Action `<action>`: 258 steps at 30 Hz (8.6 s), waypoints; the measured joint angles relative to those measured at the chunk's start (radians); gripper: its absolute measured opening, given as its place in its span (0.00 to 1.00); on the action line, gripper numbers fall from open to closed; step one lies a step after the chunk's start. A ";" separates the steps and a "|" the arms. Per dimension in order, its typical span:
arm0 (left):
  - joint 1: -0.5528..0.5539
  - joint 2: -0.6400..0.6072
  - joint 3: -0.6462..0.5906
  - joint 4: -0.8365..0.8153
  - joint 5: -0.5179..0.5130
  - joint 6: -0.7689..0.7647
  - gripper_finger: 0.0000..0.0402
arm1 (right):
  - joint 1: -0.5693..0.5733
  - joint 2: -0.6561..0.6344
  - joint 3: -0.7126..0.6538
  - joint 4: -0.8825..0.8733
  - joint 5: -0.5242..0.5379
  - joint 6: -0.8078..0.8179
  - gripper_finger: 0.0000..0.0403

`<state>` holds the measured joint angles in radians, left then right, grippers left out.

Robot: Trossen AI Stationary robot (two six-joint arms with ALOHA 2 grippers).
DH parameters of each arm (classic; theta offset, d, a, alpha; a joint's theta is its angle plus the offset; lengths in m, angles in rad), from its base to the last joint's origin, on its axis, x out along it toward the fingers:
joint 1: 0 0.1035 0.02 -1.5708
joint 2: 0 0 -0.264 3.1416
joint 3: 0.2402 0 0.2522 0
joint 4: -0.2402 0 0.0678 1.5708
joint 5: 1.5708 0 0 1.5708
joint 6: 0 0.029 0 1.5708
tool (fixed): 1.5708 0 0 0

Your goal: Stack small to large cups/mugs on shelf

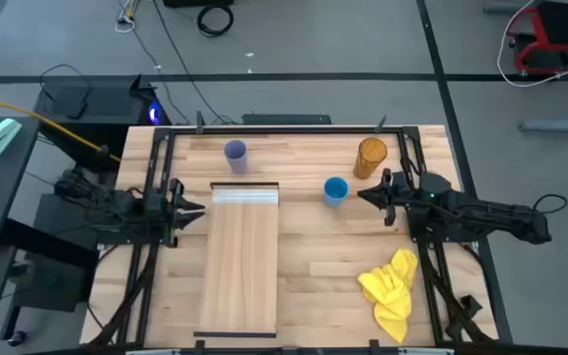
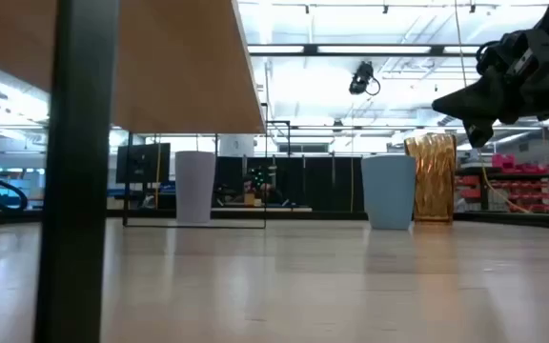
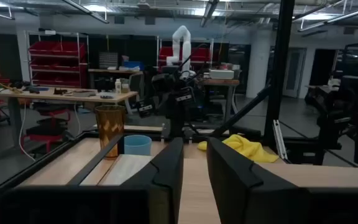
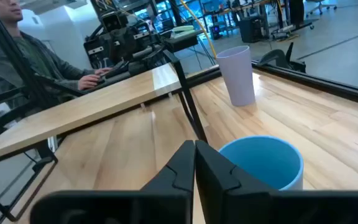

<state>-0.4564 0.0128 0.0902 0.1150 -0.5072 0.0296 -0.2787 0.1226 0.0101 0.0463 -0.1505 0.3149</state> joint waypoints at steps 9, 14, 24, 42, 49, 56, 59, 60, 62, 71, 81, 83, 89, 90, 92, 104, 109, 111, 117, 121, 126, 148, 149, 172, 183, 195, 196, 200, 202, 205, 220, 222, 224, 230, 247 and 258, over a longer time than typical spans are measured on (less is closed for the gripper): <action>0.000 0.000 0.000 0.000 0.000 0.000 0.20 | 0.000 0.000 0.000 0.000 0.000 0.000 0.05; 0.000 0.000 0.000 0.000 0.000 0.000 0.20 | 0.000 0.000 0.000 0.000 0.000 0.000 0.05; 0.000 0.000 0.000 0.000 0.000 0.000 0.21 | 0.000 0.000 0.000 0.000 0.000 0.000 0.05; 0.000 0.000 0.000 0.000 0.000 0.000 0.21 | 0.000 0.000 0.000 0.000 0.000 0.000 0.05; 0.000 0.000 0.000 0.000 0.000 0.000 0.20 | 0.000 0.000 0.000 0.000 0.000 0.000 0.05; 0.000 0.000 0.000 0.000 0.000 0.000 0.22 | 0.000 0.000 0.000 0.000 0.000 0.000 0.05; 0.000 0.000 0.000 0.000 0.000 0.000 0.21 | 0.000 0.000 0.000 0.000 0.000 0.000 0.05; 0.000 0.000 0.000 0.000 0.000 0.000 0.21 | 0.000 0.000 0.000 0.000 0.000 0.000 0.05; 0.000 0.000 0.000 0.000 0.000 0.000 0.20 | 0.000 0.000 0.000 0.000 0.000 0.000 0.05; 0.000 0.000 0.000 0.001 0.000 0.026 0.21 | 0.000 0.000 0.000 0.000 0.000 0.000 0.05; 0.000 0.000 0.000 0.051 0.001 -0.164 0.19 | 0.000 0.000 0.000 0.000 0.000 -0.007 0.05; 0.000 0.000 0.000 0.085 0.000 -0.267 0.20 | 0.000 0.000 0.000 0.000 0.000 -0.058 0.05; 0.000 0.000 0.000 0.239 -0.001 -0.331 0.21 | 0.000 0.000 0.000 0.000 0.000 -0.082 0.05; 0.000 0.000 0.000 0.268 -0.001 -0.336 0.21 | 0.000 0.000 0.000 0.000 0.000 -0.082 0.05; 0.000 0.000 0.000 0.324 -0.001 -0.338 0.21 | 0.000 0.000 0.000 0.000 0.000 -0.069 0.05; 0.000 0.000 0.000 0.504 -0.076 -0.228 0.18 | 0.000 0.000 0.026 0.114 0.057 0.646 0.05; 0.014 0.000 0.012 0.569 -0.103 -0.246 0.19 | 0.000 0.001 0.087 0.112 0.076 0.755 0.05; 0.023 0.000 0.039 0.567 -0.103 -0.246 0.19 | 0.000 0.000 0.125 0.115 0.076 0.752 0.05; 0.035 0.064 0.156 0.569 -0.101 -0.168 0.21 | 0.000 0.006 0.300 0.117 0.036 0.672 0.05; 0.035 0.170 0.259 0.563 -0.100 -0.103 0.21 | 0.000 0.033 0.437 0.116 -0.002 0.591 0.05; 0.035 0.305 0.420 0.455 -0.112 -0.035 0.20 | 0.000 0.102 0.593 0.085 -0.002 0.502 0.05; 0.035 0.491 0.928 -0.696 -0.545 -0.514 0.23 | -0.006 0.712 1.390 -1.081 0.267 0.224 0.27; 0.035 0.491 0.928 -0.721 -0.549 -0.527 0.23 | -0.013 0.732 1.420 -1.133 0.302 0.231 0.27; 0.237 0.569 0.922 -1.128 -0.332 -0.787 0.24 | -0.038 1.094 1.504 -1.495 0.270 0.363 0.30; 0.313 0.605 0.922 -1.168 -0.286 -0.832 0.23 | -0.130 1.096 1.504 -1.611 0.356 0.419 0.30; 0.360 0.635 0.857 -1.178 -0.197 -0.872 0.24 | -0.407 1.142 1.503 -1.618 0.318 0.288 0.30; 0.363 0.635 0.848 -1.178 -0.197 -0.880 0.24 | -0.422 1.149 1.503 -1.618 0.310 0.274 0.30; 0.378 0.635 0.824 -1.177 -0.197 -0.882 0.24 | -0.458 1.189 1.503 -1.617 0.279 0.227 0.30; 0.385 0.635 0.818 -1.179 -0.197 -0.882 0.23 | -0.467 1.215 1.503 -1.612 0.272 0.207 0.30; 0.393 0.635 0.818 -1.177 -0.198 -0.882 0.24 | -0.475 1.256 1.503 -1.609 0.272 0.186 0.30; 0.393 0.635 0.818 -1.176 -0.168 -0.882 0.25 | -0.575 1.334 1.429 -1.501 0.215 0.096 0.28; 0.393 0.635 0.818 -1.176 -0.168 -0.882 0.25 | -0.588 1.323 1.381 -1.471 0.205 0.089 0.28; 0.393 0.635 0.818 -1.176 -0.168 -0.882 0.25 | -0.603 1.313 1.337 -1.452 0.198 0.077 0.28; 0.393 0.635 0.818 -1.176 -0.168 -0.882 0.25 | -0.636 1.282 1.243 -1.390 0.190 0.076 0.28; 0.393 0.635 0.818 -1.175 -0.168 -0.909 0.23 | -0.644 1.286 1.155 -1.252 0.137 0.105 0.25; 0.393 0.635 0.818 -1.175 -0.168 -0.909 0.23 | -0.644 1.281 1.174 -1.273 0.137 0.105 0.20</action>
<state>-0.0635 0.6479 0.9085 -1.0599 -0.6754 -0.8796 -0.9226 1.4033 1.1845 -1.2268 -0.0135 0.4194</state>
